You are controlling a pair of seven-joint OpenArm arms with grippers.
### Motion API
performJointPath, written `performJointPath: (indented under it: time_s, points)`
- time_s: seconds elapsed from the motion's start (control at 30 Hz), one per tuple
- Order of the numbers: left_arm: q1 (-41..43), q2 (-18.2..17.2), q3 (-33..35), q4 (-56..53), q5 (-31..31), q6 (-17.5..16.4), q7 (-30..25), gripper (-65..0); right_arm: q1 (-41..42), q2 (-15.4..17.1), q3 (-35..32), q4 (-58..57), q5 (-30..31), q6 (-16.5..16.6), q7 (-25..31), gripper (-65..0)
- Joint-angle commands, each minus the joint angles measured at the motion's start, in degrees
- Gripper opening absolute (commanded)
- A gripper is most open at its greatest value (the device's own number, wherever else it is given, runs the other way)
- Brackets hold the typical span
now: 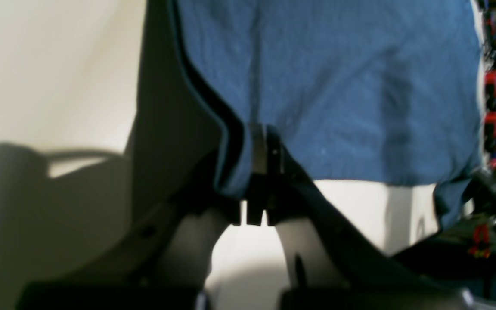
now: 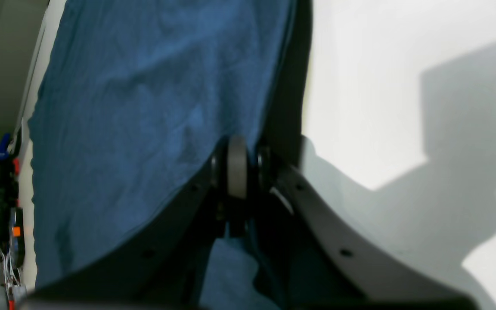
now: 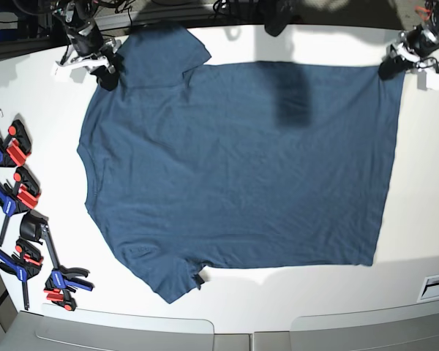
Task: Fold the T-shirt properly
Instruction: 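Lift the shirt with both grippers and pull it toward the robot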
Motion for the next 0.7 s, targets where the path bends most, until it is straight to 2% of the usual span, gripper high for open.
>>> performJointPath:
  time_s: [0.0,0.13,0.33,0.47,0.57,0.67]
  points:
    - [1.84,-0.50,-0.90,1.49,2.54,0.83,2.05,-65.0,-1.25,0.57,0.98,0.59,-0.26,0.37,-0.92,-65.0]
    - [6.34,0.59,-4.83,7.72,2.51,0.85,2.89,-65.0,-3.78,0.68,4.44,0.81,4.48,3.17,-2.58,-65.0]
    - [12.41,1.55,-9.55,14.60,0.96,0.87,3.54,-65.0,-7.80,0.68,11.08,2.10,11.45,5.09,-6.51,-65.0]
    - [14.58,1.57,-10.12,16.55,-0.04,0.85,4.63,-65.0,-9.40,0.66,14.73,2.47,15.80,5.42,-9.31,-65.0]
    - [15.30,2.12,-10.12,17.16,-0.28,0.85,4.68,-65.0,-10.19,0.66,16.85,2.47,20.48,5.62,-13.79,-65.0]
    - [15.43,2.82,-10.12,17.44,-2.23,0.83,5.11,-65.0,-11.47,0.63,17.49,2.51,24.22,7.45,-15.19,-65.0]
